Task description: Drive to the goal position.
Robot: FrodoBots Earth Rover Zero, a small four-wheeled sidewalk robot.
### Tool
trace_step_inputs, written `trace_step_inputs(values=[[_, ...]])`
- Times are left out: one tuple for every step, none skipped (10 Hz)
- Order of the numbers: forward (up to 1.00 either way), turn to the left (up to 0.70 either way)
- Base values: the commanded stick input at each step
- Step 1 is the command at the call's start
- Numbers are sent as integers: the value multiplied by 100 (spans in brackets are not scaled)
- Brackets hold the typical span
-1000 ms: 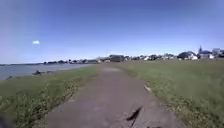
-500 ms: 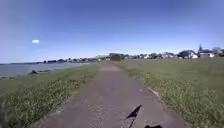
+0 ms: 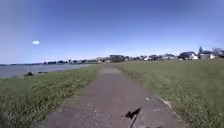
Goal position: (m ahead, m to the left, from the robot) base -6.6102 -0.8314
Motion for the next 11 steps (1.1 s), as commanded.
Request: trace_step_inputs(values=[[70, 4], [70, 4], [70, 4], [70, 4], [70, 4], [70, 4], [70, 4], [70, 4], [70, 4], [70, 4], [70, 4]])
